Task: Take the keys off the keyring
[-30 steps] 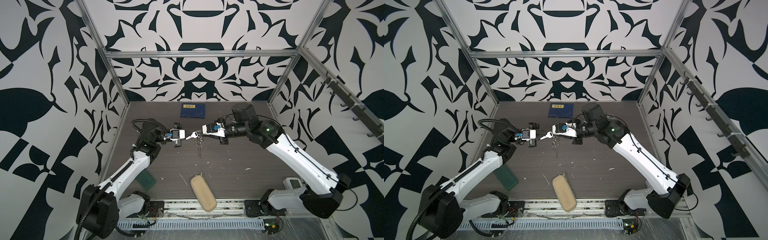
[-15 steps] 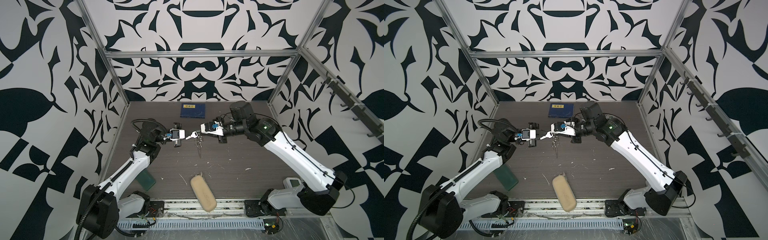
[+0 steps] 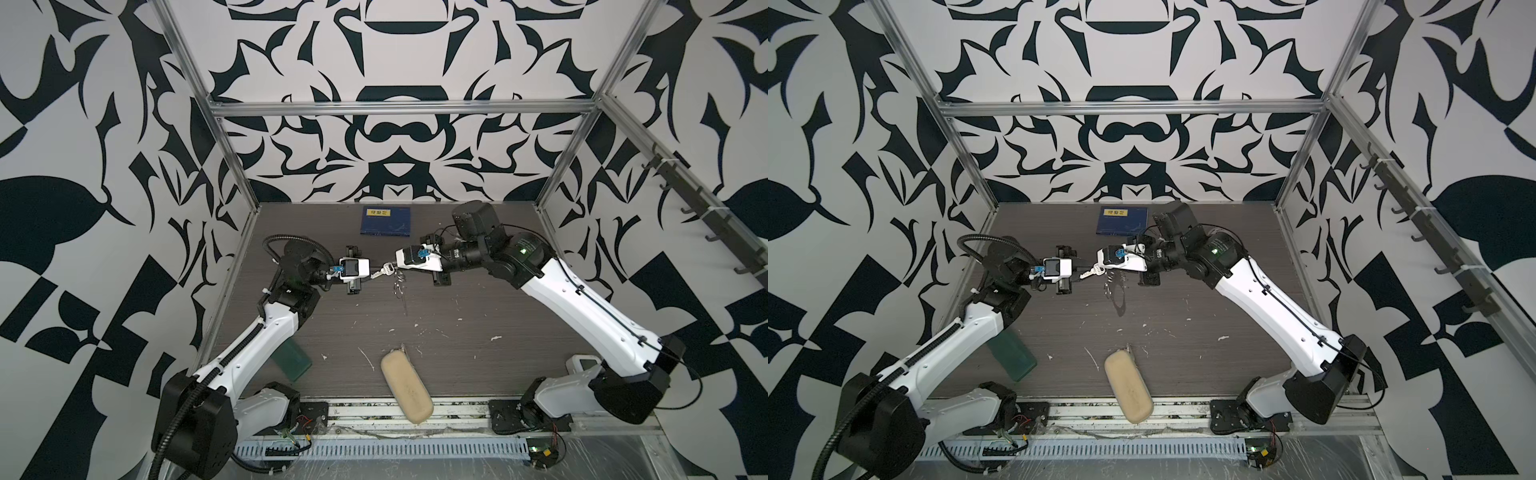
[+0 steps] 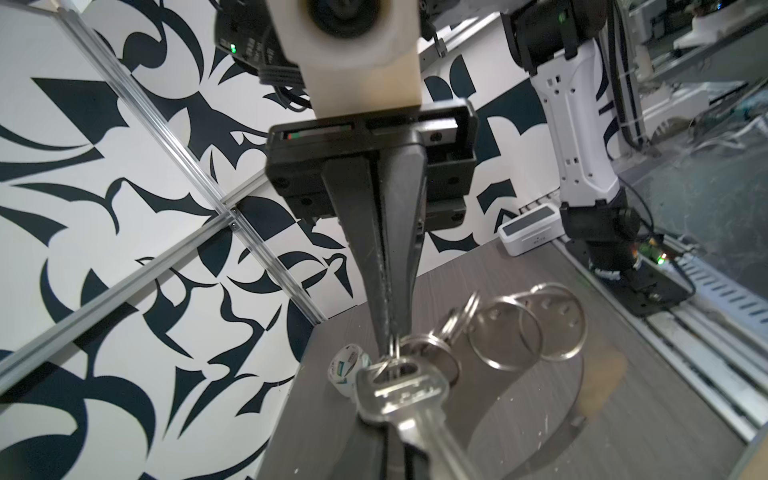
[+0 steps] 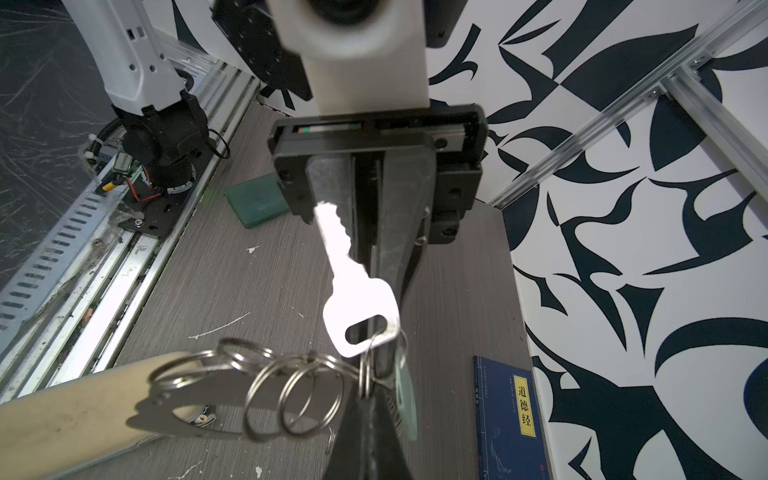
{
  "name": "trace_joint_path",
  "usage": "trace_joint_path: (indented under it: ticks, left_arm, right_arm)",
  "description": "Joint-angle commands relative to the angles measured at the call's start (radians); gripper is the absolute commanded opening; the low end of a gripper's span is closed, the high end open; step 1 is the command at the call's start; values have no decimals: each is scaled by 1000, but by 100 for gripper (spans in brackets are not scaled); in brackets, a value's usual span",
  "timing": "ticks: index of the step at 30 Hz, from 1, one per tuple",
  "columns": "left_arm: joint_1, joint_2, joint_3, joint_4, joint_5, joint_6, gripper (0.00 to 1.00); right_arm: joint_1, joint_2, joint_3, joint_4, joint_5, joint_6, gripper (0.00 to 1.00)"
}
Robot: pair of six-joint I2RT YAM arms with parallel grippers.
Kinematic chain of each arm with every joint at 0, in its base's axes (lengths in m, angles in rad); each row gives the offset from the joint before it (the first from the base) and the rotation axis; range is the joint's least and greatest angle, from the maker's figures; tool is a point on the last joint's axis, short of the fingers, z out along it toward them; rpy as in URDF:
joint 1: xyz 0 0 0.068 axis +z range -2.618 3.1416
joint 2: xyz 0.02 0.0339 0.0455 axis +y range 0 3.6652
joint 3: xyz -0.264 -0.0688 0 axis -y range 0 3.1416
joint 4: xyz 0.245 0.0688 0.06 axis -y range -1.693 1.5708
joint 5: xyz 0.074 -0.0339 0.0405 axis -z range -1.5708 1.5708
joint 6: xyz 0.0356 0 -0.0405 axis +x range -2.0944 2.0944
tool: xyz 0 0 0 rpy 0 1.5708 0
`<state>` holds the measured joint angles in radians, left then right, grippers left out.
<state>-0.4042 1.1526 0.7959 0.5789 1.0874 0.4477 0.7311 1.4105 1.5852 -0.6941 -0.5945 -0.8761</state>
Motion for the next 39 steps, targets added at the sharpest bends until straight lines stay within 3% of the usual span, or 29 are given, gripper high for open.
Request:
trace_joint_path:
  ticks: [1, 7, 12, 16, 20, 24, 26, 30, 34, 39]
  left_arm:
    - [30, -35, -13, 10, -7, 0, 19]
    - [78, -68, -49, 16, -24, -17, 25]
    - [84, -96, -58, 12, -24, -11, 39]
    - [81, -115, -51, -16, -18, 28, 46]
    - [69, -119, 2, -118, 22, 80, 42]
    - [43, -114, 119, -512, 39, 293, 39]
    - [33, -107, 157, -629, 27, 373, 37]
    - [14, -134, 146, -634, -30, 371, 31]
    - [-3, -158, 138, -634, -85, 371, 36]
    - [-37, -139, 157, -634, -103, 384, 35]
  right_arm:
    - [5, -28, 61, 1, -29, -16, 0]
    - [-2, -26, 86, -40, -37, -34, 0]
    - [-7, -21, 108, -71, -34, -55, 0]
    - [-9, -17, 107, -78, -36, -69, 0]
    - [-11, -15, 100, -82, -45, -98, 0]
    - [-10, -8, 102, -94, -31, -147, 0]
    - [-10, -5, 106, -100, -27, -165, 0]
    - [-10, -2, 111, -99, -16, -182, 0]
    - [-10, -10, 97, -86, -15, -203, 0]
    - [-10, -10, 96, -108, -13, -245, 0]
